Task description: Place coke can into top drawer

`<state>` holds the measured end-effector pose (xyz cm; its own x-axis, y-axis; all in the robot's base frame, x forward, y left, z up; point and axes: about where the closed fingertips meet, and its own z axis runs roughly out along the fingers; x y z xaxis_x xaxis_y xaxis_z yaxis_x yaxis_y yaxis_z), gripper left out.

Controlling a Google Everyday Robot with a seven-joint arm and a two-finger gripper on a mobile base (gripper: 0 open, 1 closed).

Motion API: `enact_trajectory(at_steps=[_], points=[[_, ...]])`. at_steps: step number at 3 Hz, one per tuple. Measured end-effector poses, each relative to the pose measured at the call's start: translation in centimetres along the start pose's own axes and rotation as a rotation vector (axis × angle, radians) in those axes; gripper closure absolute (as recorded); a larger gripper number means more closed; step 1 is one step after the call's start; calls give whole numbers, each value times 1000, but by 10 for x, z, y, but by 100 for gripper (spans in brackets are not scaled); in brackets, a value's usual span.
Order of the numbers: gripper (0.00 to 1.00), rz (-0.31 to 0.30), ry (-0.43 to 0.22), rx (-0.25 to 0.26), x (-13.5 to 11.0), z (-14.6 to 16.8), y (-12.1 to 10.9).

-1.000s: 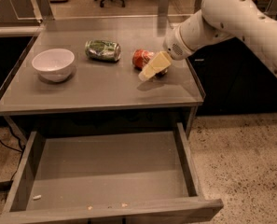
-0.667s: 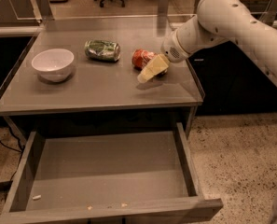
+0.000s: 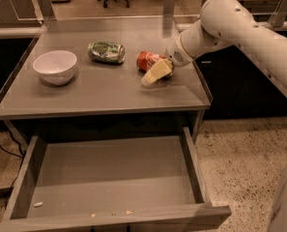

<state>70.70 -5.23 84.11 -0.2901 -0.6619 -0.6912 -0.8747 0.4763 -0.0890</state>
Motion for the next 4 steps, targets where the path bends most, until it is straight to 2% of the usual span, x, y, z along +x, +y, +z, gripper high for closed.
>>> enact_trajectory(at_steps=[3, 4], points=[[89, 0, 0, 0, 0, 0, 0], [100, 1, 2, -2, 0, 0, 0]])
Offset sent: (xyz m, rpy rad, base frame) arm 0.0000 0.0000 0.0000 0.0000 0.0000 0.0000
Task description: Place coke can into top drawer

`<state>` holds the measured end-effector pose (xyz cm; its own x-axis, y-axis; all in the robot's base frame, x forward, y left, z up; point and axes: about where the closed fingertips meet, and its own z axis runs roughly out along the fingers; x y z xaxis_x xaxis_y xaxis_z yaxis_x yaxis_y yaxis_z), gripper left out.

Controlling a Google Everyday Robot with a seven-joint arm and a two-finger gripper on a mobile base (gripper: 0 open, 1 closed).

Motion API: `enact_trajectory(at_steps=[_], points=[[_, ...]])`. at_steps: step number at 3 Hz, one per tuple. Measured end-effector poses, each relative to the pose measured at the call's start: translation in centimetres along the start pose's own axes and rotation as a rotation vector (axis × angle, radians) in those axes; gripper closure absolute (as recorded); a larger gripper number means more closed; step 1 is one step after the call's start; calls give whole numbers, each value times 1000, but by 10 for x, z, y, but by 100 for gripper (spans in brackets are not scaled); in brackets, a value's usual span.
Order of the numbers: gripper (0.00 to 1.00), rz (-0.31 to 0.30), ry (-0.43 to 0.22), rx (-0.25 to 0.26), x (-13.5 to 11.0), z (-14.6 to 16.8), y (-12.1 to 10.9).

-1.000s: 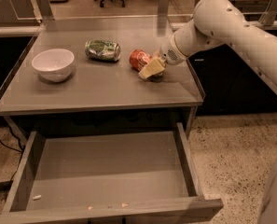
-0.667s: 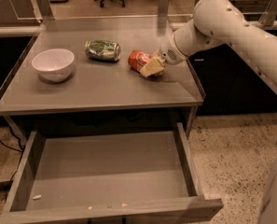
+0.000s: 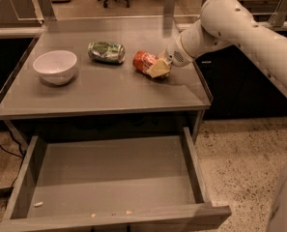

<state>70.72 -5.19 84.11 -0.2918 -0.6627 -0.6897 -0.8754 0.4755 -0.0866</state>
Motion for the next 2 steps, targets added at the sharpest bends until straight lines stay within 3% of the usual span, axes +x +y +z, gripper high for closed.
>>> enact_trajectory(at_steps=[2], points=[[100, 52, 28, 8, 1, -18, -2]])
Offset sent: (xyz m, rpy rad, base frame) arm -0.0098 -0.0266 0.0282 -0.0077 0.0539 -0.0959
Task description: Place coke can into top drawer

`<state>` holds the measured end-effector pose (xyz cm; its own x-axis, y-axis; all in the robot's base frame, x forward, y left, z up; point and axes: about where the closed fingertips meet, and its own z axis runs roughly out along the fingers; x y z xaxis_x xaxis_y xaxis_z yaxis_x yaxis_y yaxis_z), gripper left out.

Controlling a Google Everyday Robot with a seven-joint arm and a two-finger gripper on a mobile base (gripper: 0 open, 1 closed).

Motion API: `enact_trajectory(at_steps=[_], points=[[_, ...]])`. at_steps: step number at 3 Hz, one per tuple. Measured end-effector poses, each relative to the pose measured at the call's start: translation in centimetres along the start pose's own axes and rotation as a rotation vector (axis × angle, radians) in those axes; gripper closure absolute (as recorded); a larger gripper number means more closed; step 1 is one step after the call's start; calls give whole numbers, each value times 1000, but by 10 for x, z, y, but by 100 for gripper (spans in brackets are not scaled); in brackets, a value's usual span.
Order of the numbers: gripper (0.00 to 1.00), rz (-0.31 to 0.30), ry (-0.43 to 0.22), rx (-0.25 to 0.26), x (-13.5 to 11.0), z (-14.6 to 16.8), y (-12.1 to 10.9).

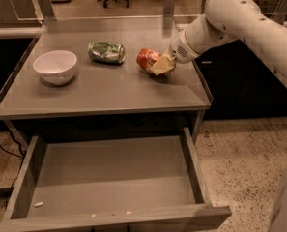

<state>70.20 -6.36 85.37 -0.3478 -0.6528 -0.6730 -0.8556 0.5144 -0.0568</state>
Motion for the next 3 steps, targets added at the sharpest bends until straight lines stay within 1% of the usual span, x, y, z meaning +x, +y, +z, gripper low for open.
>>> enact_trajectory(at_steps=[1, 2, 3], points=[[100, 2, -63, 0, -7, -27, 13], [100, -15, -121, 6, -10, -56, 36], [100, -27, -154, 19, 1, -85, 70]])
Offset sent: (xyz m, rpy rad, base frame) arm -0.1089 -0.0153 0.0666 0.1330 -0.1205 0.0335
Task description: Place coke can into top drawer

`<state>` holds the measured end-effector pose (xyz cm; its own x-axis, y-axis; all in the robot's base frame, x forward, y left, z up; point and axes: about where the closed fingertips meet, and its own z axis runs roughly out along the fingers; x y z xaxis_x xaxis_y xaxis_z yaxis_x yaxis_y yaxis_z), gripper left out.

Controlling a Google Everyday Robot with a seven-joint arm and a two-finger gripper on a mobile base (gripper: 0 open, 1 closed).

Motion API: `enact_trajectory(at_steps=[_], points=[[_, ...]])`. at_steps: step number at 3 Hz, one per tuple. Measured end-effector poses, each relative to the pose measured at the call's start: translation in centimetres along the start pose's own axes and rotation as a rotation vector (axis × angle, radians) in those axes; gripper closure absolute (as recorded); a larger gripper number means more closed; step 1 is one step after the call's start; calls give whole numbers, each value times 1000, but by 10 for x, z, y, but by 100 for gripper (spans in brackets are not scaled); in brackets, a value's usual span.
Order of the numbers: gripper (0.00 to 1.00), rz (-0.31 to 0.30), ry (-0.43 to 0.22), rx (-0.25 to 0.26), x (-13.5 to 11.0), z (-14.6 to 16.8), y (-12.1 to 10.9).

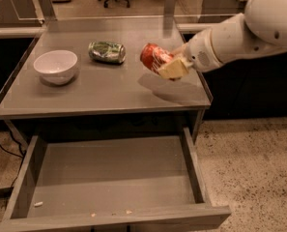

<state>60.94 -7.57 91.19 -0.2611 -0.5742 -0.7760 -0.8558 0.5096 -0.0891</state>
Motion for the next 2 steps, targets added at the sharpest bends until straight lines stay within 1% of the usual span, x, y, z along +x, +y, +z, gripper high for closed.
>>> enact_trajectory(at_steps=[1, 2], points=[[100, 28, -8, 32, 27, -43, 48], [100, 27, -9, 31, 27, -42, 48]])
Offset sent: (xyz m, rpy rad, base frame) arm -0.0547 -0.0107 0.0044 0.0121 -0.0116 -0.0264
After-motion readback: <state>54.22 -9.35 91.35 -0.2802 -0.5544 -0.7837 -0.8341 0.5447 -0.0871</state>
